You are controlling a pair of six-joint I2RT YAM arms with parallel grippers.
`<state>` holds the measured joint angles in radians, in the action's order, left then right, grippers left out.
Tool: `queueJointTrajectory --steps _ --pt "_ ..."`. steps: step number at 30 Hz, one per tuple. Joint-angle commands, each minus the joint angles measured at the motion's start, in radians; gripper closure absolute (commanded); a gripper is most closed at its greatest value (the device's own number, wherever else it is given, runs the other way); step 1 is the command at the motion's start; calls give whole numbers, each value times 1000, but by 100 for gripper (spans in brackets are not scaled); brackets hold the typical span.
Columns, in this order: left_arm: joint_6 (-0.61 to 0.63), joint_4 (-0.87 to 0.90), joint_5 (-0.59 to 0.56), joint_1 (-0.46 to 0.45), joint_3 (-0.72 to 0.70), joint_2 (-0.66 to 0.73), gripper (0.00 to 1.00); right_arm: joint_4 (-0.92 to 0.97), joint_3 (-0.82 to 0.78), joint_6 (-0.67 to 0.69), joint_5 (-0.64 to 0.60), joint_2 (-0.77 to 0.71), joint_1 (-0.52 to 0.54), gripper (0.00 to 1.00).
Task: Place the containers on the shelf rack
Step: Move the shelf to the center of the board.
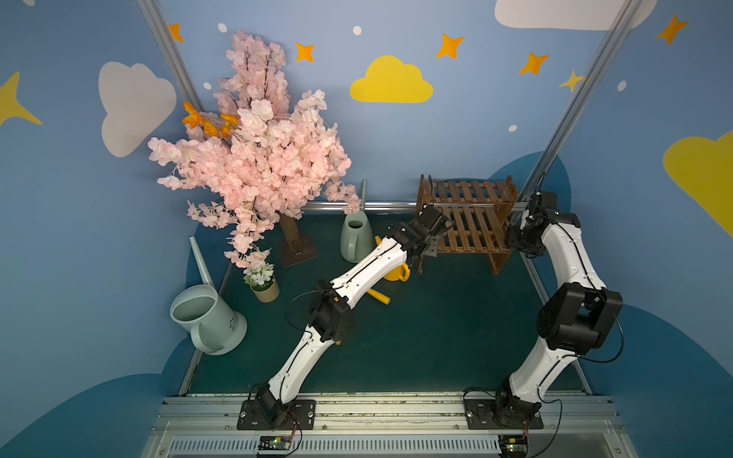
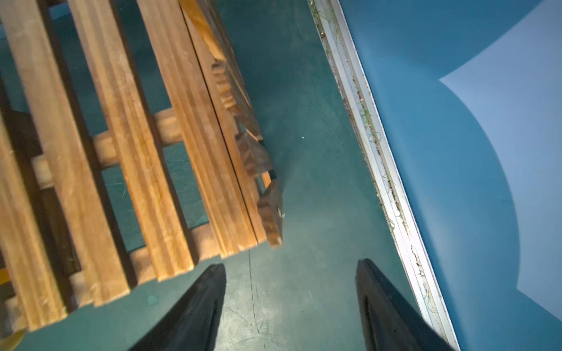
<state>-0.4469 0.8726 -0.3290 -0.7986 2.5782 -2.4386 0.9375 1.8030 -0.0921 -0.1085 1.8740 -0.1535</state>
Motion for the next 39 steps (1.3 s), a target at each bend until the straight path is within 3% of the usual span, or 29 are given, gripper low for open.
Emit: queueJointTrajectory --steps 1,9,15,29,39 --pt "-41 43 12 28 45 -41 44 71 49 17 27 42 -1 32" --pt "-58 12 74 52 81 -95 49 61 121 20 43 116 3 34" --pt "-70 -2 95 58 82 -119 55 56 146 28 72 159 12 45" --pt "-113 -4 122 59 28 -96 97 50 119 31 84 136 60 80" --pt "-181 -5 164 46 -133 18 98 22 53 36 94 87 78 86"
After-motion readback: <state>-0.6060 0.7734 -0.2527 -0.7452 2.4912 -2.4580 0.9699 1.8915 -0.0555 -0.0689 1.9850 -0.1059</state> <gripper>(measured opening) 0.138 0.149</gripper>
